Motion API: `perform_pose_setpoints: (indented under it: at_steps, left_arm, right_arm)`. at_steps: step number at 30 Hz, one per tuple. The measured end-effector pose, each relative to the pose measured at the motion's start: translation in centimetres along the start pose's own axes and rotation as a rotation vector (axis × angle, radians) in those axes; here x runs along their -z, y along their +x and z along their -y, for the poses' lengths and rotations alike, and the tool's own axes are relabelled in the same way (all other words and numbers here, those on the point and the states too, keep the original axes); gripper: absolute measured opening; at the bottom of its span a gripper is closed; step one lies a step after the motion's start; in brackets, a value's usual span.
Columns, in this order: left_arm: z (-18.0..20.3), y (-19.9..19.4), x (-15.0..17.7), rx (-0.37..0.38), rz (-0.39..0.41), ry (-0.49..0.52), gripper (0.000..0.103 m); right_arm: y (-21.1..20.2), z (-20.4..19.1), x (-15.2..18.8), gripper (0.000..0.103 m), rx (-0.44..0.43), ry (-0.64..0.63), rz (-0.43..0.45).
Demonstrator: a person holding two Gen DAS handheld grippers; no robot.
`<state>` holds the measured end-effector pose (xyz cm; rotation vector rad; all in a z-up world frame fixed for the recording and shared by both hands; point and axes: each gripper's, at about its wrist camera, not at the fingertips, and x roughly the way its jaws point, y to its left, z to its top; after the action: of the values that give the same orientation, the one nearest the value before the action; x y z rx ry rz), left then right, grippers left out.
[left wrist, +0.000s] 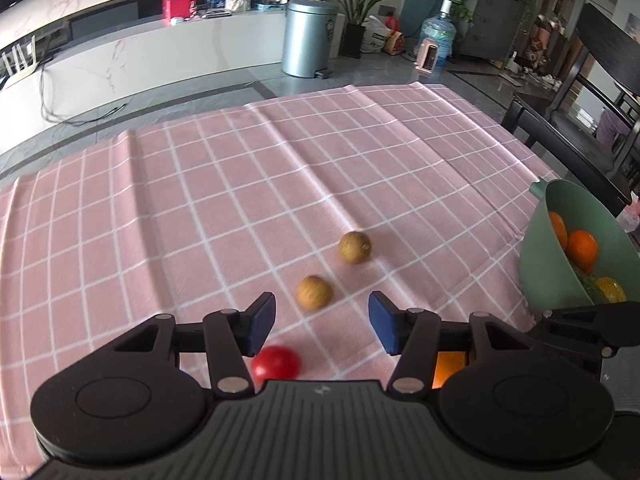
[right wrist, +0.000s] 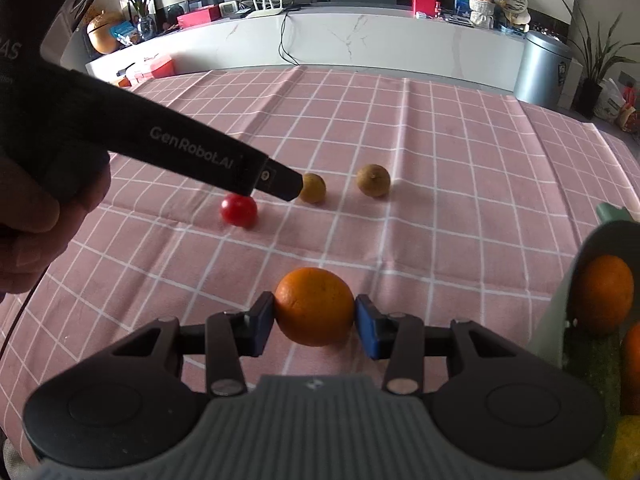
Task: Organize fruits
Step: 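Grasp an orange with the right tool while the left tool grasps a brown longan, then carry the longan and orange into the colander and open both tools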
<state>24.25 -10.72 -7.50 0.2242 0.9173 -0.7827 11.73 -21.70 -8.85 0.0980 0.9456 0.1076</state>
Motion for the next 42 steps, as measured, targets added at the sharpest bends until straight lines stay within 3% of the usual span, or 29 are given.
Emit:
perform_pose_setpoints:
  at_steps: [15, 23, 26, 35, 42]
  left_arm:
    - [2.6, 5.8, -2.8, -0.027, -0.024, 0.070, 0.060]
    - [2.8, 6.5, -2.2, -0.029, -0.041, 0.085, 0.030]
    - [3.0, 6.4, -2.1, -0.018, -0.040, 0.094, 0.029]
    - [3.0, 2.4, -1.2, -0.052, -0.019, 0.094, 0.029]
    - [2.5, -4.6, 3.3, -0.095, -0.034, 0.015, 0.029]
  right_arm:
    - [-0.3, 1.9, 0.7, 0.041, -0.062, 0.030, -0.004]
    - [-0.4, 2.0, 0.8, 0.041, -0.078, 0.035, 0.001]
    - [-0.5, 2.1, 0.8, 0.041, -0.079, 0.040, 0.000]
    - [-1.4, 1.8, 0.6, 0.041, -0.048, 0.040, 0.001]
    - [-5.3, 1.1, 1.3, 0.041, -0.026, 0.007, 0.016]
